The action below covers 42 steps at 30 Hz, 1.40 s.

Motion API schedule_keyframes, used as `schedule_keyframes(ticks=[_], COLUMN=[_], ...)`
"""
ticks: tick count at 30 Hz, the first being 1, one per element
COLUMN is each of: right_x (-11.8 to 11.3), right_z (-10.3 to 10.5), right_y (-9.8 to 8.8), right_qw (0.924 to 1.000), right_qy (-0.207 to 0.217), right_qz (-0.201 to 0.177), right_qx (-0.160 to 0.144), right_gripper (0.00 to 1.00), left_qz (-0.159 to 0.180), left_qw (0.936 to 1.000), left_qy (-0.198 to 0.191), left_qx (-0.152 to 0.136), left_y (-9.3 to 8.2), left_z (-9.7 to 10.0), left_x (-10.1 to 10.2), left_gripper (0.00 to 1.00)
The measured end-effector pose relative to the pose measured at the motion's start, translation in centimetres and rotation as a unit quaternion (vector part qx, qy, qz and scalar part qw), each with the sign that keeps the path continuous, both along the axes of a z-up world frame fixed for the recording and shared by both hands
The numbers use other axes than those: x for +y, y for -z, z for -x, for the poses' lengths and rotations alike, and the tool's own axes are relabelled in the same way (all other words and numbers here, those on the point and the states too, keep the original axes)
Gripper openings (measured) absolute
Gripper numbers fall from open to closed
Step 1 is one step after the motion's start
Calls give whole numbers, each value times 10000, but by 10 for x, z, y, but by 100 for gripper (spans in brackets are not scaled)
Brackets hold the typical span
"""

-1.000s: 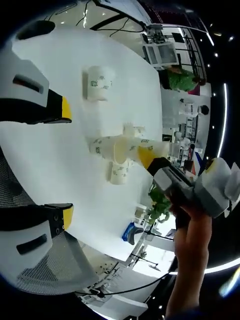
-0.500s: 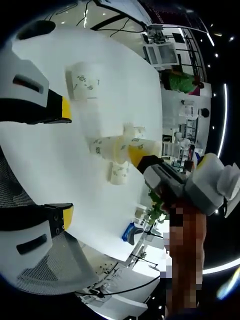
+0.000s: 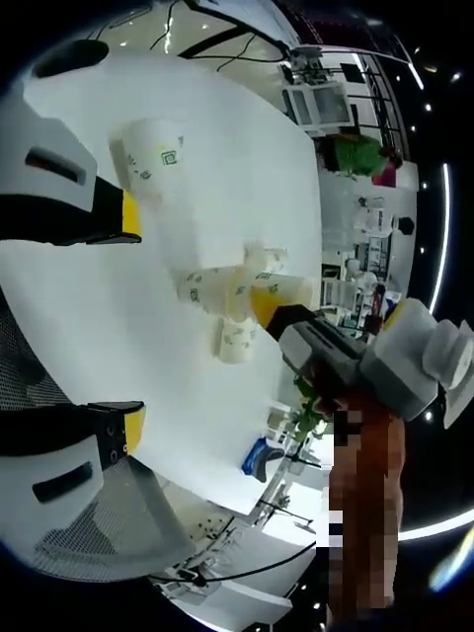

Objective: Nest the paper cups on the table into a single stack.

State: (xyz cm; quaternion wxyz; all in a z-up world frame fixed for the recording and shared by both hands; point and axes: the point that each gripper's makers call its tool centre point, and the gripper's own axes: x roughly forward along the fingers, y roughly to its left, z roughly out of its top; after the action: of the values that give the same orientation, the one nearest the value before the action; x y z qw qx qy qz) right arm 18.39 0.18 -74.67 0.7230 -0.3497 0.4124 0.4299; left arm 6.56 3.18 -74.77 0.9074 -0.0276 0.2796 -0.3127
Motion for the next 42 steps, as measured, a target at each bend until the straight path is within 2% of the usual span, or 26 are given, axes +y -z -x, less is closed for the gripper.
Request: schedule_keyframes(ticks=[20, 36, 39, 42], right_x=[-1, -3, -3, -7], right_z=[3, 2, 1, 1], right_y=[5, 7, 6, -1], right_qw=[9999, 9999, 9999, 9999], right_qy=[-19, 40, 83, 109], right_qz=[111, 116, 58, -3], right_qx=[21, 17, -19, -123], right_gripper=[0, 7, 8, 8], left_qz=[23, 15, 273, -3], left_qw=[10000, 10000, 9988, 9965], left_qy=[43, -10, -398, -825], left_qx=[7, 14, -25, -152], left_y=[-3, -2, -12, -17], left_z=[2, 0, -9, -15], left_x=[-2, 2, 14, 49], left_gripper=[63, 63, 63, 64])
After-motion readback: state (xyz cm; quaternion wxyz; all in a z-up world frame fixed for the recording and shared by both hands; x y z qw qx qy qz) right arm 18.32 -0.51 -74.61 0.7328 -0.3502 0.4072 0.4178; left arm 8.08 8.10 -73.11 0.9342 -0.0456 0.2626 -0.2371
